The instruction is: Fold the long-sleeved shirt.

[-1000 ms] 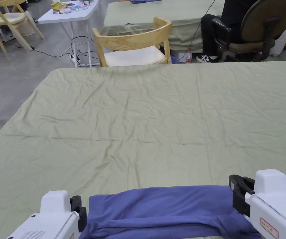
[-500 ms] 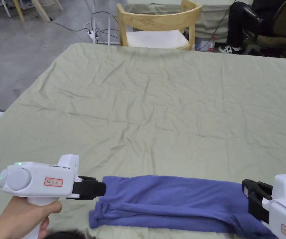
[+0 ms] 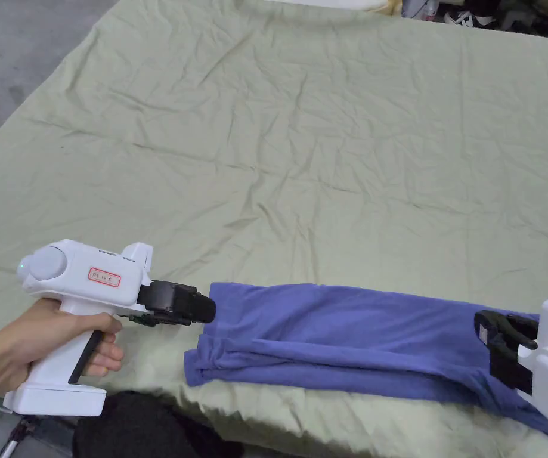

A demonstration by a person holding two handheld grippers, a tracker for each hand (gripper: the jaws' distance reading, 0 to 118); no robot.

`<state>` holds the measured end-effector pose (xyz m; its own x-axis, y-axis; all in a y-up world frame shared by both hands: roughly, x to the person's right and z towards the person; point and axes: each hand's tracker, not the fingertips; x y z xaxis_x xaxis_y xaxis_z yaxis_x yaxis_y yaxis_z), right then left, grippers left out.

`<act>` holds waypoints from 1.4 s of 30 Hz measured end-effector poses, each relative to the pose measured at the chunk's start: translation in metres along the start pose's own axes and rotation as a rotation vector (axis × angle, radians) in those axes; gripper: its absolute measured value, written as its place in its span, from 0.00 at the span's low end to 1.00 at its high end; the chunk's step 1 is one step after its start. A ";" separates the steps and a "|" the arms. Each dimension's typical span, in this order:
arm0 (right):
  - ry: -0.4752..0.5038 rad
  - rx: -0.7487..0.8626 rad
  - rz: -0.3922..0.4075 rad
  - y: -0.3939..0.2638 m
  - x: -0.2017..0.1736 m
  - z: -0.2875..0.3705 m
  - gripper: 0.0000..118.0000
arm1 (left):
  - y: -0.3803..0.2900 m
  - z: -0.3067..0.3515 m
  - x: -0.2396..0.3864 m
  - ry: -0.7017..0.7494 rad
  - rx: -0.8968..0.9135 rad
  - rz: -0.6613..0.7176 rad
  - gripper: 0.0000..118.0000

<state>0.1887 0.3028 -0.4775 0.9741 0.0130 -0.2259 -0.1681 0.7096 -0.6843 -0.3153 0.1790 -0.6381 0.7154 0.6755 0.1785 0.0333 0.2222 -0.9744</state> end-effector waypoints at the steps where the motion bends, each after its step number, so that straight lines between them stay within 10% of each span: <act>1: -0.002 -0.002 0.010 0.000 -0.001 -0.002 0.00 | 0.002 -0.005 -0.006 -0.001 -0.006 0.003 0.68; 22: 0.001 -0.012 -0.067 -0.002 0.015 -0.008 0.00 | 0.001 -0.078 0.025 -0.191 -0.088 0.039 0.65; 27: 0.003 -0.007 -0.086 -0.005 0.023 -0.010 0.00 | -0.005 -0.075 0.023 -0.048 -0.060 0.057 0.13; 42: 0.005 0.002 -0.147 -0.014 0.035 -0.012 0.00 | 0.010 -0.033 0.039 0.203 0.027 -0.182 0.07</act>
<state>0.2233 0.2848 -0.4836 0.9874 -0.0942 -0.1269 -0.0238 0.7052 -0.7086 -0.2641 0.1846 -0.6454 0.8245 0.4689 0.3169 0.1577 0.3474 -0.9244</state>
